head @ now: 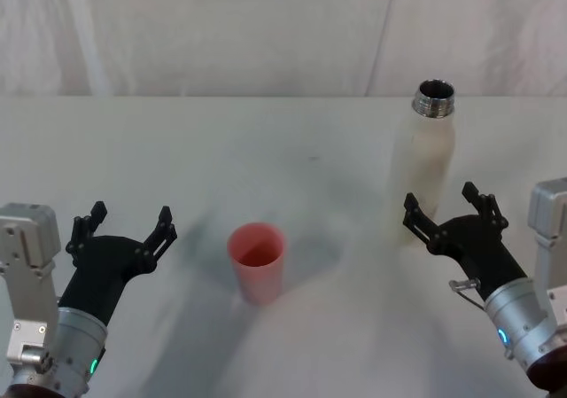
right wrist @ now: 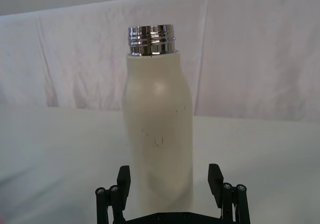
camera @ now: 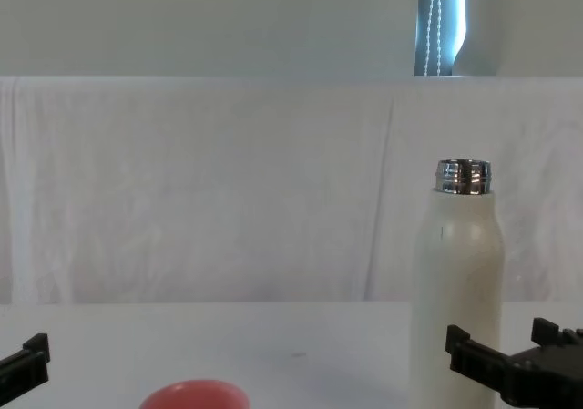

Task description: Grasp the thermos with one hand and pour water into the cup lid.

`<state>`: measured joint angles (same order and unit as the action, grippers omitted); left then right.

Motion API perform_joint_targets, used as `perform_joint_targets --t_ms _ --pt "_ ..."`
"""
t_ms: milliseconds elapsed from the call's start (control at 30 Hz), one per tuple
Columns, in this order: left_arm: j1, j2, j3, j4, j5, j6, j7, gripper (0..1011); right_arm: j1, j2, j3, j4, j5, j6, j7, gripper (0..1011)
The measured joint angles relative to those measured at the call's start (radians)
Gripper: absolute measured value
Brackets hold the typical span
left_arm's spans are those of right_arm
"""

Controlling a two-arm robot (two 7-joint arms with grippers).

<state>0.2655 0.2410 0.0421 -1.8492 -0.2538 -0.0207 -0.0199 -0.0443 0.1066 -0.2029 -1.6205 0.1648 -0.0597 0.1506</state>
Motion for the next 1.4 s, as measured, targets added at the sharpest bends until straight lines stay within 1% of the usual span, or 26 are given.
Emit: perform_joint_targets --t_ms 400,867,1400 --pt "0.000 0.000 0.000 0.000 0.000 0.000 0.000 1001 0.049 -0.005 -0.006 0.033 -0.008 0.006 0.012 1001" --pt "0.000 0.000 0.000 0.000 0.000 0.000 0.000 1001 0.076 -0.006 -0.015 0.047 -0.014 0.008 0.020 1001" --pt "0.000 0.000 0.000 0.000 0.000 0.000 0.000 1001 0.116 -0.007 -0.025 0.082 -0.023 0.009 0.028 1001"
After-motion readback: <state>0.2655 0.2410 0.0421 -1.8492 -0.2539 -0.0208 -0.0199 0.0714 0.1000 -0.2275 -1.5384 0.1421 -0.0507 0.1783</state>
